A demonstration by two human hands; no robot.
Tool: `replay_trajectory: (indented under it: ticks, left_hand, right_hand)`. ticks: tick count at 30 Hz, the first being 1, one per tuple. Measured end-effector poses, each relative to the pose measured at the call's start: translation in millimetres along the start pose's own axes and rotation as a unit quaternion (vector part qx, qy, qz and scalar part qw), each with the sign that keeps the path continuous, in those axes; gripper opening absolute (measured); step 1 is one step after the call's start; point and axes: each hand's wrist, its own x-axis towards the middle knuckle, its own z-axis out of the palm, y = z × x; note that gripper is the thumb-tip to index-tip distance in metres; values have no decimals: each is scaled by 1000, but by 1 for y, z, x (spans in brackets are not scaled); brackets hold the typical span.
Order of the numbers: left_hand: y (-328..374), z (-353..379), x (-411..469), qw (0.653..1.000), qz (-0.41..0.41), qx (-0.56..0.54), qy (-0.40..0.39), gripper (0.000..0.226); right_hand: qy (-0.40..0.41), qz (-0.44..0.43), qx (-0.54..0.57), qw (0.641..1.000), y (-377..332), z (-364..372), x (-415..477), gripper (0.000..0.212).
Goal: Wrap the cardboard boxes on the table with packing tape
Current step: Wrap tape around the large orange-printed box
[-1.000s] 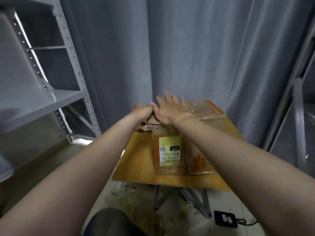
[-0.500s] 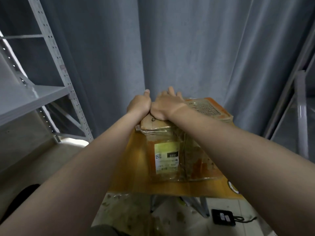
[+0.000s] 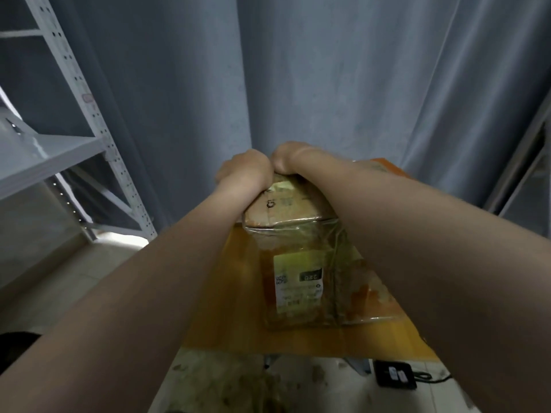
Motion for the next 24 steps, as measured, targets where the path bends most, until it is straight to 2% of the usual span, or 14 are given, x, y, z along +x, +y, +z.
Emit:
replay_trajectory:
  ticks: [6, 9, 11, 13, 15, 16, 18, 20, 22, 24]
  left_hand:
    - [-17, -3, -15, 985, -4, -169, 21, 19]
    - [-24, -14, -28, 969, -27, -247, 11, 29]
    - [-28, -21, -39, 963, -32, -267, -35, 26]
    - [-29, -26, -55, 958, -51, -254, -124, 35]
    - [-27, -28, -74, 943, -61, -259, -202, 42]
    - [-25, -29, -82, 931, -60, -286, -217, 41]
    - [-22, -31, -95, 900, -63, -377, -209, 44]
    - [-21, -31, -104, 874, -54, -452, -169, 55]
    - [-25, -29, -110, 876, -32, -473, -91, 65]
    - [-34, -27, -120, 863, -15, -505, -17, 70]
  right_hand:
    - [111, 36, 71, 991, 7, -1, -31, 40]
    - [82, 93, 29, 992, 18, -10, -57, 51]
    - [69, 164, -16, 984, 43, -20, -71, 60]
    - [75, 229, -12, 970, 77, -30, -88, 69]
    - [81, 228, 17, 970, 105, -37, -106, 65]
    - [77, 207, 50, 974, 113, -39, -112, 61]
    - [81, 178, 103, 975, 116, -40, -126, 59]
    - [148, 207, 170, 952, 116, -37, -137, 69]
    - [213, 224, 221, 925, 118, -37, -148, 79]
    - [243, 224, 278, 902, 123, -35, -160, 77]
